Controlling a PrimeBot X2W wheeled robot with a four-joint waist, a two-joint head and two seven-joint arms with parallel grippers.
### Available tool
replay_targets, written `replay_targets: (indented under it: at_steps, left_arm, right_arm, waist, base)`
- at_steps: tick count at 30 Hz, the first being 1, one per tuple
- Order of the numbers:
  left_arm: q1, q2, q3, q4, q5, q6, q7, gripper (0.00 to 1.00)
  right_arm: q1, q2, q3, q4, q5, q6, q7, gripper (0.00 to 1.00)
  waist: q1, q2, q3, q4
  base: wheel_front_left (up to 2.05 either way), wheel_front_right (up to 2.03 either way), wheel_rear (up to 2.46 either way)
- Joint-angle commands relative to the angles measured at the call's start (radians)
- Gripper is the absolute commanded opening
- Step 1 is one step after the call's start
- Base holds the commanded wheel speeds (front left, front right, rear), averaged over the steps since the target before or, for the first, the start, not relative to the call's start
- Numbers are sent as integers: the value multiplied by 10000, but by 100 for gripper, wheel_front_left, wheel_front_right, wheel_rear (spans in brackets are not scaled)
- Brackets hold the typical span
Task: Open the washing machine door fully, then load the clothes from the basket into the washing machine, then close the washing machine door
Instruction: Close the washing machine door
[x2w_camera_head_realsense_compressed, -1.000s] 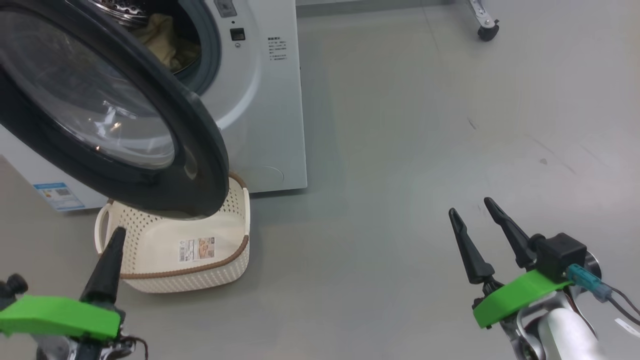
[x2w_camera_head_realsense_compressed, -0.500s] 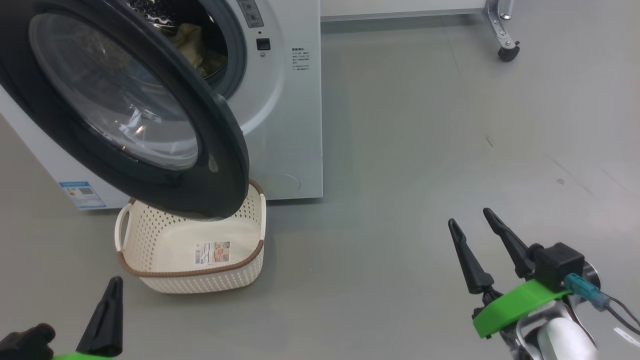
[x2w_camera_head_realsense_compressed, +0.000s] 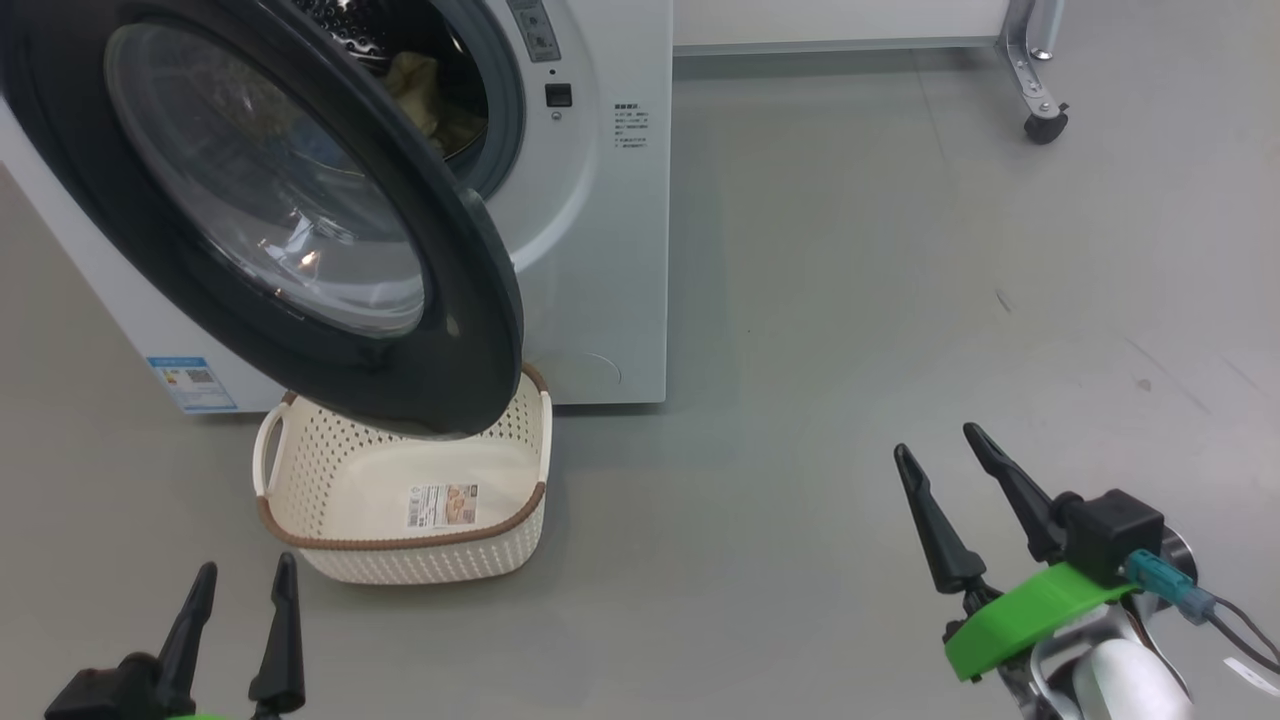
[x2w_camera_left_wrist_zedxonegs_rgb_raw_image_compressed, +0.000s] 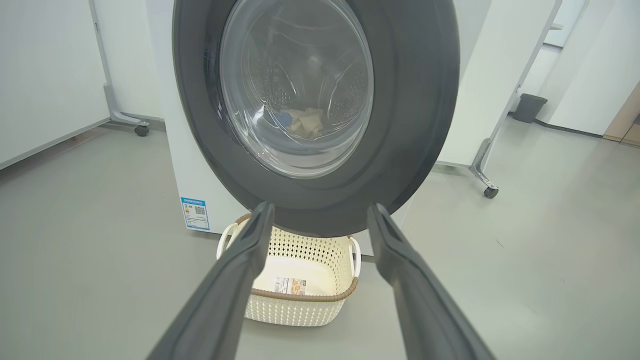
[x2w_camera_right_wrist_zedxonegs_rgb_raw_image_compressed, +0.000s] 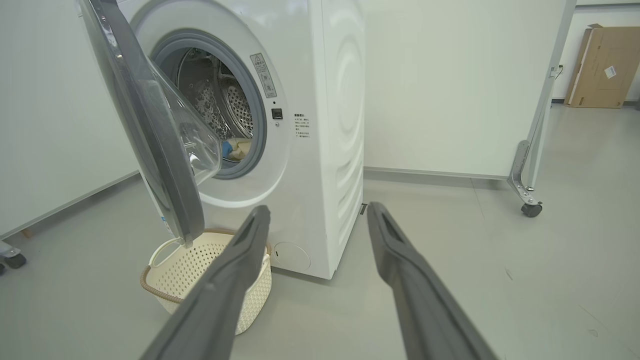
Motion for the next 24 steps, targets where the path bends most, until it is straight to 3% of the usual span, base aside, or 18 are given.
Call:
replay_targets:
  at_steps: [1,24]
  left_arm:
    - [-360,104,489,-257,88,2,-111,100]
    - [-346,13,275,-203,65,2,-112,100]
  right_arm:
    - [-232,-10,224,-267,-41,-30,-95,100]
    - [-289,-10,303,-175,-23,-30,-95,100]
  waist:
    - [0,-1,-10,17]
    - [0,-1,-55,18]
  base:
    - [0,0,0]
    - [0,0,0]
